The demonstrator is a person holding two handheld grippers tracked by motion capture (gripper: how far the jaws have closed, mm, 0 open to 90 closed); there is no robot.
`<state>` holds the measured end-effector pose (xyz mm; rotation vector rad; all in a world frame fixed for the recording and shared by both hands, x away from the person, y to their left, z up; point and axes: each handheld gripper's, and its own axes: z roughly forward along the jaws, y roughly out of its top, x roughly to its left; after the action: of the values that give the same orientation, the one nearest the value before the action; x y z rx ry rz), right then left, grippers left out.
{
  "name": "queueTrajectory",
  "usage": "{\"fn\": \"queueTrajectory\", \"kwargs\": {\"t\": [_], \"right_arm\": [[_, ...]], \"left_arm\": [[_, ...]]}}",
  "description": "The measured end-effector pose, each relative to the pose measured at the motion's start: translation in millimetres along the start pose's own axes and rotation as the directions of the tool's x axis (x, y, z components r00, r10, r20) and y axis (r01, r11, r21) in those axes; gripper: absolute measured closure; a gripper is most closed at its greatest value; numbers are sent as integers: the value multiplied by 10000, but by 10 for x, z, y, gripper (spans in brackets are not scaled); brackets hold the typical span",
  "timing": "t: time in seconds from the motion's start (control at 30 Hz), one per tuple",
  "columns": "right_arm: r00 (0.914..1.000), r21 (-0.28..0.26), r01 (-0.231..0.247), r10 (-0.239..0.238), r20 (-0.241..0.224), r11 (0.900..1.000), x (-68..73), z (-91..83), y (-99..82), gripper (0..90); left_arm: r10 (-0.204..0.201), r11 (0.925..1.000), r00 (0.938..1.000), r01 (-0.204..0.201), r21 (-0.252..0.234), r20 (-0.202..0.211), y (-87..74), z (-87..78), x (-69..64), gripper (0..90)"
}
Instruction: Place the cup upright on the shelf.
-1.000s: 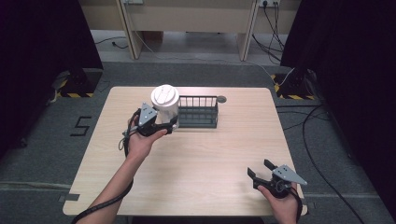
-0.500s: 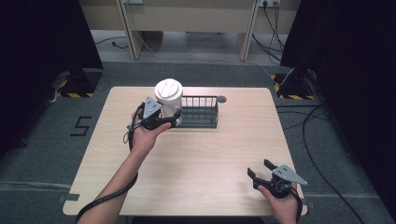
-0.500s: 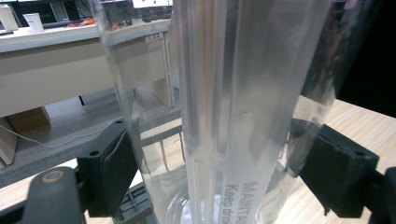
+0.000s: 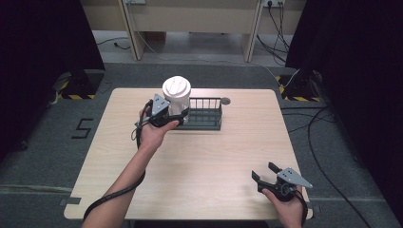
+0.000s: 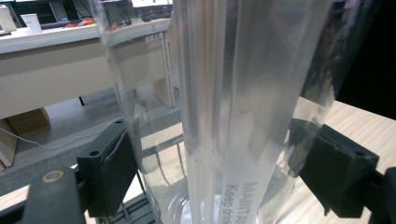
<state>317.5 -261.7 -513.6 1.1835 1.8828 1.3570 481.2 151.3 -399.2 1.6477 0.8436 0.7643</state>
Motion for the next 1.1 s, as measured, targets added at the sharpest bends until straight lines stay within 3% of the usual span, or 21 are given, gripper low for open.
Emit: {"fn": "queueTrajectory", "kwargs": {"t": [0.77,1.1], "right_arm": [[10000,-27,-85,85,-38,10000,-13,2,1,211],[9999,-6,-89,89,-70,10000,-18,0,2,212]], "left_arm": [[-173,9998,9998,174,26,-80,174,336,19,177],[-60,9999,9998,63,159,-186,246,503,14,177]]}}
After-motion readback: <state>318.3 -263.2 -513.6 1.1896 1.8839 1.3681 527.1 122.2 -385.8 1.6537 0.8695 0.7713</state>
